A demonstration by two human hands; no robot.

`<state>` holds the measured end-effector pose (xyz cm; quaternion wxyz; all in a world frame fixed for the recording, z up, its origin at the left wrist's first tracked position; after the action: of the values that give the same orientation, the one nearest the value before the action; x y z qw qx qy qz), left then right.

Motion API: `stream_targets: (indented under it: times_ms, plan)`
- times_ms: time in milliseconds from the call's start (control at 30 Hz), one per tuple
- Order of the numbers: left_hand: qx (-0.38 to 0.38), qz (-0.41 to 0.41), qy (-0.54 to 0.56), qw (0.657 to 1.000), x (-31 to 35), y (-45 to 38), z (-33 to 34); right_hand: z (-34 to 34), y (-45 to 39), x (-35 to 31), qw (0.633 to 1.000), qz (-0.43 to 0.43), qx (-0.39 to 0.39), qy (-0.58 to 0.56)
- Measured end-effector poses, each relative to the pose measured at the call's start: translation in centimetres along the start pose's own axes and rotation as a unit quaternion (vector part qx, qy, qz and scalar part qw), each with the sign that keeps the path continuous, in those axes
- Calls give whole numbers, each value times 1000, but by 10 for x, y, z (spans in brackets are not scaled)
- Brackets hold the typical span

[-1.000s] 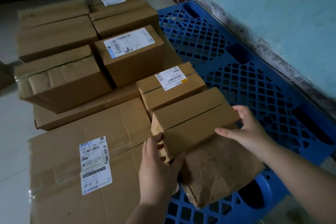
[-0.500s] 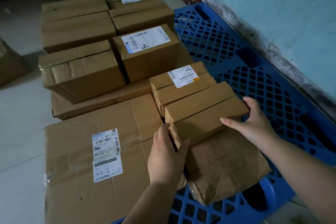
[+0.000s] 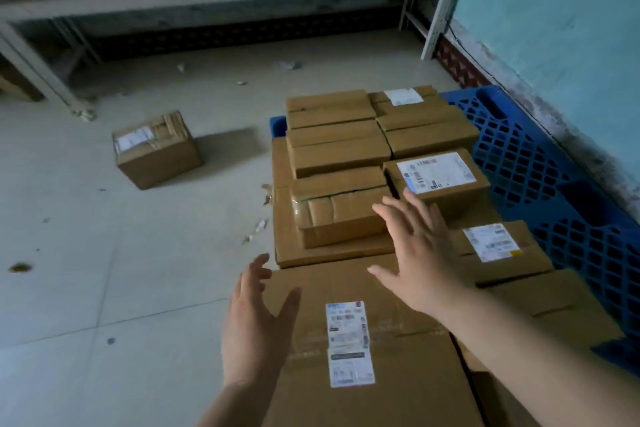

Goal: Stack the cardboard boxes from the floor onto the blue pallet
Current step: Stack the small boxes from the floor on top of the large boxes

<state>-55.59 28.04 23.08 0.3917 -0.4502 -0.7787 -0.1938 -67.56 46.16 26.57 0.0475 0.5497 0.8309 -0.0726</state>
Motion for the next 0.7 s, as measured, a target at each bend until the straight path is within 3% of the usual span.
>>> stream_targets:
  times_ms: [133,200,367,567,700]
  plan:
    - [39,-30,21,999,-51,-41,-82,9,-37,-101,992,-3,-63,-109]
    - [51,-38,30,998,-77,-63,-123,19,-56,-147,978,18,-120,-169]
    - [55,-69,62,994,-137,-131,-212,49,-114,-245,942,67,-181,-275]
    - [65,-112,96,987,-199,-192,-265,91,-177,-314,879,165,-196,-403]
    - [64,-147,117,980,-233,-221,-275,121,-210,-337,860,194,-217,-420]
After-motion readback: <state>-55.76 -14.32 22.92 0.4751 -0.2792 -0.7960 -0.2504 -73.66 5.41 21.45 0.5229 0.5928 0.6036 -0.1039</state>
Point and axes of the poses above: each hand's wrist, its own y-axis away from the middle knuckle, its own z-axis out of the palm, x = y × z, the point moved 7 cm from there along -y, towards the middle knuckle, and after that the axes turned 9 degrees about z, right-handed, at the moved point
